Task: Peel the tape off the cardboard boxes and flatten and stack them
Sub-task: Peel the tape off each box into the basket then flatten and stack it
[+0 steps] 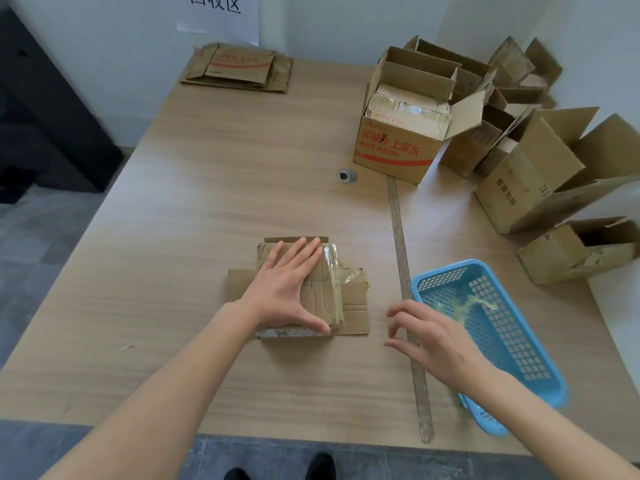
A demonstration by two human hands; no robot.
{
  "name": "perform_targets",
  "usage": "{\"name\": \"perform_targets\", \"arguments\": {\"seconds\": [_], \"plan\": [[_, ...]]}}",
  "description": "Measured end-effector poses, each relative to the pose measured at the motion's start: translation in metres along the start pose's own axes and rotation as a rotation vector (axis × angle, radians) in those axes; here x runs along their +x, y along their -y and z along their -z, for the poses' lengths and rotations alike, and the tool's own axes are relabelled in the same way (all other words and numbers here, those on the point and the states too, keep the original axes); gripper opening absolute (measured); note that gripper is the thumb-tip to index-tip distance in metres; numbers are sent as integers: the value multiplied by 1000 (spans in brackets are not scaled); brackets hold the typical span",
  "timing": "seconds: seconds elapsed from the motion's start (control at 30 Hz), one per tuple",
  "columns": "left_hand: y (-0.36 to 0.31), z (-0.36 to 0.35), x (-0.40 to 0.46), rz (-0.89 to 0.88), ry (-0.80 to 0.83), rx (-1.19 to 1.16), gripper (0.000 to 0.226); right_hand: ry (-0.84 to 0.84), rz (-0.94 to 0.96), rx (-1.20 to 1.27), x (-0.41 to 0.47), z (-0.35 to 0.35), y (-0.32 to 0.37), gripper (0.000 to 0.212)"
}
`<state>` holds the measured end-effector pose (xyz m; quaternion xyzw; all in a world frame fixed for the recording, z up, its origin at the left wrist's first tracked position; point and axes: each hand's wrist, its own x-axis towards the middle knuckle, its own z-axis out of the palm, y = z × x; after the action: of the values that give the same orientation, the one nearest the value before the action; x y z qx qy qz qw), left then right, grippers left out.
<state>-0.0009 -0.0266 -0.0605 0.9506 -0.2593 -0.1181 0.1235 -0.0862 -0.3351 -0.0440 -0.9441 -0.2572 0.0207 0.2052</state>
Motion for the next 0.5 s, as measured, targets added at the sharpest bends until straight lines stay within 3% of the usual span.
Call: {"name": "perform_targets", "arguments": {"seconds": [0.13,0.27,0.5], "plan": [[2,1,1,-9,42,6,155,-162,-362,354,25,-40,49,46],[5,1,1,-39,51,12,153,-330,-597,483,46,-75,93,50],[4,-2,-2,-35,9,13,149,-655,-724,538,41,-96,120,14]]}}
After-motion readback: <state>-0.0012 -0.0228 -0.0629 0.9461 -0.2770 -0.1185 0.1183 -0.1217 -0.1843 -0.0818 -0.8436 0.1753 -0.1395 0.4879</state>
